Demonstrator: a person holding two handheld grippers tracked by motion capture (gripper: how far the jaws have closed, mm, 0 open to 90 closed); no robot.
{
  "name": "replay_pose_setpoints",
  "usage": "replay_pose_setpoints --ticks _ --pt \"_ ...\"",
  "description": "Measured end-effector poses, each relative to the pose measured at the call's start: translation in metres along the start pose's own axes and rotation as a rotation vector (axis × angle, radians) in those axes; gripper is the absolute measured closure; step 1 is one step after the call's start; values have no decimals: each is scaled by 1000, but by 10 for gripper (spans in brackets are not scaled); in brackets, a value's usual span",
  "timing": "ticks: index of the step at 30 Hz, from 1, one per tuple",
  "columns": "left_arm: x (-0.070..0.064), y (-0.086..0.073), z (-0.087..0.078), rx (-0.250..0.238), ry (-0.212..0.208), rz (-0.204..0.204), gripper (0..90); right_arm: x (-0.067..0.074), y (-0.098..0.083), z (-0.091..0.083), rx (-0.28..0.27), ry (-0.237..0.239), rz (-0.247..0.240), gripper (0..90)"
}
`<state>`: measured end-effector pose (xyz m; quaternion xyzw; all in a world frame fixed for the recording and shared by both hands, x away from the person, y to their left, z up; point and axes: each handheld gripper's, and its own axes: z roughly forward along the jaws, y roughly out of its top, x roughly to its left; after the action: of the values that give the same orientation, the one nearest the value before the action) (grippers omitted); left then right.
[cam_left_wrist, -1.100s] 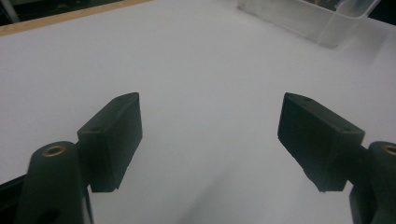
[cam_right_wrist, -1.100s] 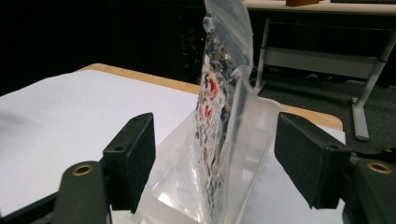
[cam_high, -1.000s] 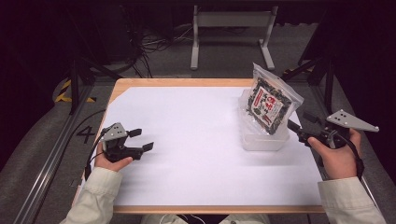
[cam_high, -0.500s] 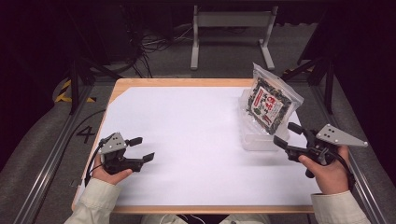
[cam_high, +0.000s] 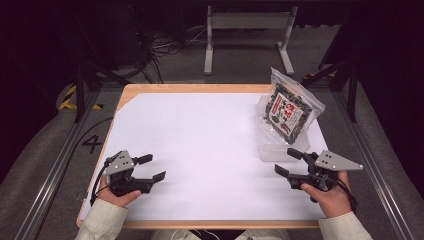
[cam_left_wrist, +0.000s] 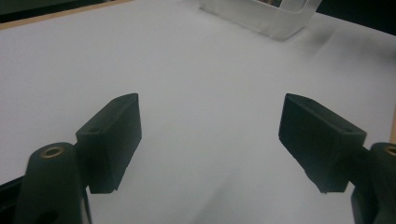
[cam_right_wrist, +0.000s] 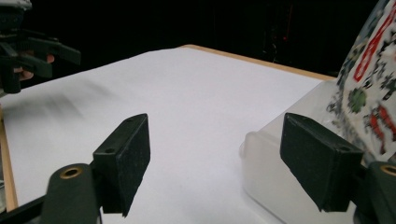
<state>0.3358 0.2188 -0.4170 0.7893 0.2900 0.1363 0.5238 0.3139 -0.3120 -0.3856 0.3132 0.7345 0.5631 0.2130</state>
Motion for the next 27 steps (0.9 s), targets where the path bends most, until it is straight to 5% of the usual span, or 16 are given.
replay_pose_setpoints --ticks 14,27 --pt "-5 -8 -2 -27 20 8 223 -2 -47 24 120 2 -4 259" --pt "-3 -14 0 -29 11 -22 226 -6 -51 26 134 -8 11 259"
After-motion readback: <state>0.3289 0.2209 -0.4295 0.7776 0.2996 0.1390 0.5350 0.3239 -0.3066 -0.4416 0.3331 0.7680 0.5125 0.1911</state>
